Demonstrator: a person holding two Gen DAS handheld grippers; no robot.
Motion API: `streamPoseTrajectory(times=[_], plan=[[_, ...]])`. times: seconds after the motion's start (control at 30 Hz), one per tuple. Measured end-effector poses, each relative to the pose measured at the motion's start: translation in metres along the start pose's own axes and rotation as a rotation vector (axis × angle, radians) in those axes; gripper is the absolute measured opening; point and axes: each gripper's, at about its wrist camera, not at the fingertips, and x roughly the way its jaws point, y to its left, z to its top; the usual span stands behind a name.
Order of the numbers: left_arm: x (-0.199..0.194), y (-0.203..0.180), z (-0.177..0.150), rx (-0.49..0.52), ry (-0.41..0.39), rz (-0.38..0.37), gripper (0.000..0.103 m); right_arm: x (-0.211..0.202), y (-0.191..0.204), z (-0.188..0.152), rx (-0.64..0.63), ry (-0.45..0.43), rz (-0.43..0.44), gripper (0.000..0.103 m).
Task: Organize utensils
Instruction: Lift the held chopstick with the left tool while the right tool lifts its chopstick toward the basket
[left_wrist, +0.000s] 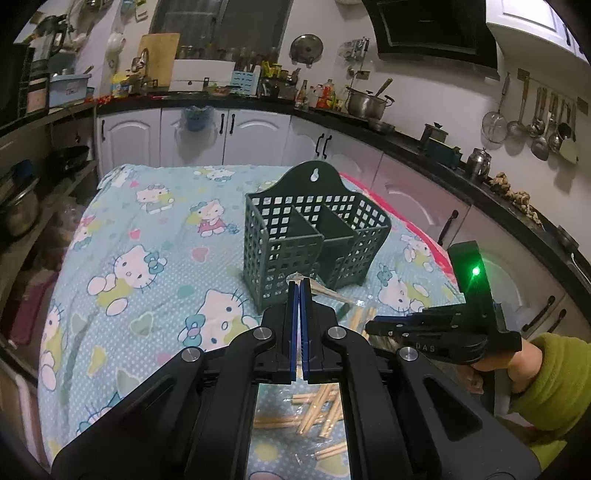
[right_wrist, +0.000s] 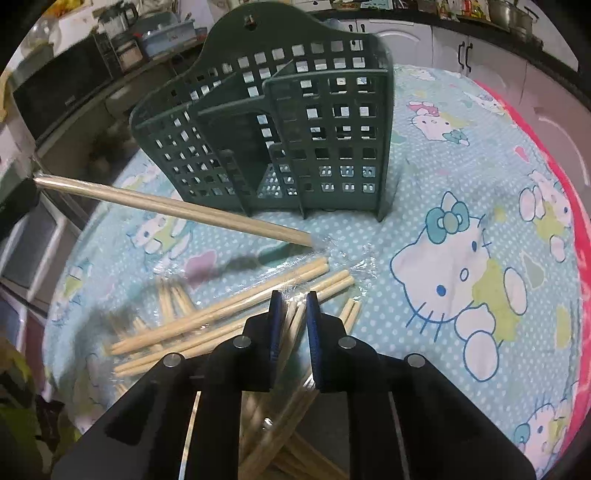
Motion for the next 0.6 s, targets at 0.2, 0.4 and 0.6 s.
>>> streamPoseTrajectory(times=[0.2, 0.4, 0.6], plan=[[-0.003, -0.012, 0.011, 0.026, -0.007, -0.015, 0.000, -0.034, -0.008, 0.007, 0.037, -0.094, 0.074, 0.011], [-0.007, -0.027, 0.027, 0.050, -0.027, -0.037, 0.000, -0.075, -0.005, 0.023, 0.036, -0.204, 0.114, 0.009], [-0.010, -0.048, 0.050, 0.102, -0.047, -0.049, 0.000, -0.115, 0.000, 0.043, 0.011, -0.305, 0.131, 0.005]])
